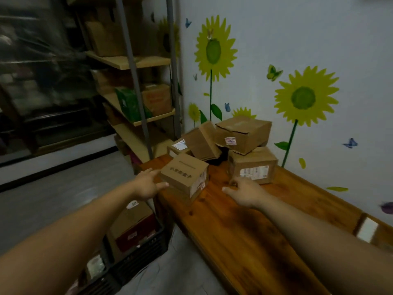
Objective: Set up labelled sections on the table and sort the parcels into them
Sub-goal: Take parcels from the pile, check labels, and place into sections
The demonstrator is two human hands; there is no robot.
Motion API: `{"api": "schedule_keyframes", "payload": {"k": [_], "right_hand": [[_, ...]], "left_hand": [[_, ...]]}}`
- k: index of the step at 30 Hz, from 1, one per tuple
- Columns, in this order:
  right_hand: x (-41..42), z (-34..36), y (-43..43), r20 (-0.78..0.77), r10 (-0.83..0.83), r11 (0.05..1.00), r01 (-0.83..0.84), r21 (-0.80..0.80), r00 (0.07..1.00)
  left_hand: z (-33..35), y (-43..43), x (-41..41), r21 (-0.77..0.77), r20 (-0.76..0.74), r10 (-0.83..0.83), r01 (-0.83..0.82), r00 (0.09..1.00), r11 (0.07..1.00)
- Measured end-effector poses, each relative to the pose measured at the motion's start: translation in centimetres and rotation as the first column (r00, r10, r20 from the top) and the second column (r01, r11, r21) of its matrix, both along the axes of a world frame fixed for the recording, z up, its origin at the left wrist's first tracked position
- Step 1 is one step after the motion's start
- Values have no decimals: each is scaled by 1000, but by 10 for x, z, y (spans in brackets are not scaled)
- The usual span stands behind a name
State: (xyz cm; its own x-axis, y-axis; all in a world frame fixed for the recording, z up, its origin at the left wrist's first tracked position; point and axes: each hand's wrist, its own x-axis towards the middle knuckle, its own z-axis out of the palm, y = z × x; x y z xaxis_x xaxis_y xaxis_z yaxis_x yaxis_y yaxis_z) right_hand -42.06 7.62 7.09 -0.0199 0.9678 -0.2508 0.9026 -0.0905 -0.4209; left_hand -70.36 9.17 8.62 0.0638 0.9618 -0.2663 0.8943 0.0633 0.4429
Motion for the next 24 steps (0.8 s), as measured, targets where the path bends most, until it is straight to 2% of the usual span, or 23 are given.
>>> {"api": "schedule_keyframes", "payload": {"k": [7, 12, 15, 17, 20, 24], "right_hand": [[-65, -40, 76, -178, -151, 980, 123, -156, 972], [-97, -79, 131, -456, -273, 955, 180, -237, 847], [-108, -96, 151, -510, -313, 943, 196, -271, 801], [-109, -100, 157, -562, -323, 945, 227, -236, 761], [-107, -100, 160, -567, -385, 922, 279, -268, 728], [-107, -89, 154, -544, -532, 843, 465, -271, 649]], "left_hand": [[-21, 108, -37, -102, 136, 29, -15, 990, 995], [-59, 164, -24, -232, 210, 76, -26, 975, 972], [-84, 194, -22, -338, 285, 99, 3, 953, 941], [-94, 214, -20, -389, 315, 70, 62, 946, 919], [-103, 237, -15, -449, 352, 77, 96, 933, 888], [-99, 252, 0, -482, 442, 58, 182, 895, 857]]}}
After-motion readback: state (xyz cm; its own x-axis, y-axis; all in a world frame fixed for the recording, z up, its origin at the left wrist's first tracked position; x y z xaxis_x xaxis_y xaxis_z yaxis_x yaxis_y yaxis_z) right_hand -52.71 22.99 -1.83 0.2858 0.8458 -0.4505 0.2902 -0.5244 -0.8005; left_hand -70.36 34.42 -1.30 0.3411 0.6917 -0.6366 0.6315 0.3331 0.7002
